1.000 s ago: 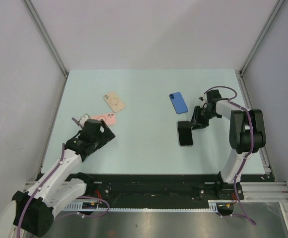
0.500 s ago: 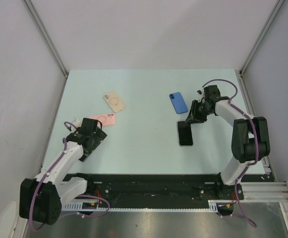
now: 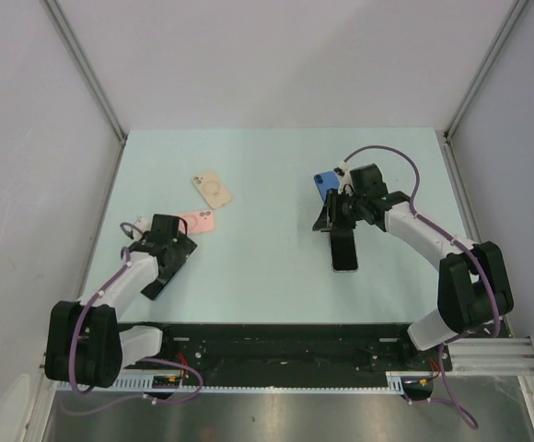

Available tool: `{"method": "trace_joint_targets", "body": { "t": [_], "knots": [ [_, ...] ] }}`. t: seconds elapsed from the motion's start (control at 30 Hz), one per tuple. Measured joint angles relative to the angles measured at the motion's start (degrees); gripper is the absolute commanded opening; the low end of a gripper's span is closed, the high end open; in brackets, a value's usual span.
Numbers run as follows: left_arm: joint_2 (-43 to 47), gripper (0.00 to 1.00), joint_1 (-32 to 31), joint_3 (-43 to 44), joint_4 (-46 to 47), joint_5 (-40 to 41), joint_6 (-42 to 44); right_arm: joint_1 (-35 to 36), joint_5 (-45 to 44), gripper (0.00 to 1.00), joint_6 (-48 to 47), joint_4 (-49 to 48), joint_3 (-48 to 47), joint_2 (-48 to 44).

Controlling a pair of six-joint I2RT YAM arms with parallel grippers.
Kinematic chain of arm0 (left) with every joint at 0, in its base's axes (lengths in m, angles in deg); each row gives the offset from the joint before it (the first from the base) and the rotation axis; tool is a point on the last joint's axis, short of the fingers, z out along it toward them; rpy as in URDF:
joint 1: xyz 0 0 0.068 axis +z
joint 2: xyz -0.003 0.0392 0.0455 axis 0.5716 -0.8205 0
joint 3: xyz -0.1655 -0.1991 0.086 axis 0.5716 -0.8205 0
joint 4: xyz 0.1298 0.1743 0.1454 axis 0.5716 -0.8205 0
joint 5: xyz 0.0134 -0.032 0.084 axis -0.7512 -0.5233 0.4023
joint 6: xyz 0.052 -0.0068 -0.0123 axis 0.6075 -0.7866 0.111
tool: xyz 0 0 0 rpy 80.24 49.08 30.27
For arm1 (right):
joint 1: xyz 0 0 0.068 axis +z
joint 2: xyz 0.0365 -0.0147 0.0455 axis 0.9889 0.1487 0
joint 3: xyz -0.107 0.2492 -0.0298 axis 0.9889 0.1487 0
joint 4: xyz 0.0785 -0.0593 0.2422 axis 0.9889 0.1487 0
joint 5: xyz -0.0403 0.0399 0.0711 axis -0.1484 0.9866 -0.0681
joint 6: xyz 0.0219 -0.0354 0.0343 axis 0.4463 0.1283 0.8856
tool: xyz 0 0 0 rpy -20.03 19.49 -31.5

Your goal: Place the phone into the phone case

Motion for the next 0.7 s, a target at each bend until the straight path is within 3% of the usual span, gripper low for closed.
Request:
{"method": "trace_joint_targets", "body": {
  "t": [0.3, 0.47, 0.53, 0.57, 0.6, 0.7],
  "knots": [
    [-3.61, 1.0, 0.15, 1.2, 9.29, -3.82, 5.05, 1.2, 0.33, 0.37, 0.9, -1.7, 0.15, -3.3],
    [-2.27, 0.96, 1.36, 2.45, 5.01, -3.93, 5.6, 2.38, 0.35, 0.38, 0.9, -1.88, 1.44, -3.58],
    [-0.9, 0.82, 4.79, 4.59, 1.7, -2.62, 5.22, 2.91, 0.37, 0.37, 0.9, -2.05, 1.92, -3.87],
    [-0.33, 0.7, 6.71, 5.55, 0.85, -2.05, 5.09, 3.08, 0.39, 0.37, 0.92, -2.19, 2.05, -3.98],
    [0.37, 0.35, 9.11, 6.69, 0.07, -1.14, 4.94, 3.21, 0.42, 0.37, 0.9, -2.43, 2.23, -4.09],
    [1.25, 0.01, 14.91, 9.62, -1.84, 2.29, 4.26, 3.58, 0.81, 0.38, 0.92, -2.93, 2.56, -4.33]
  ]
}}
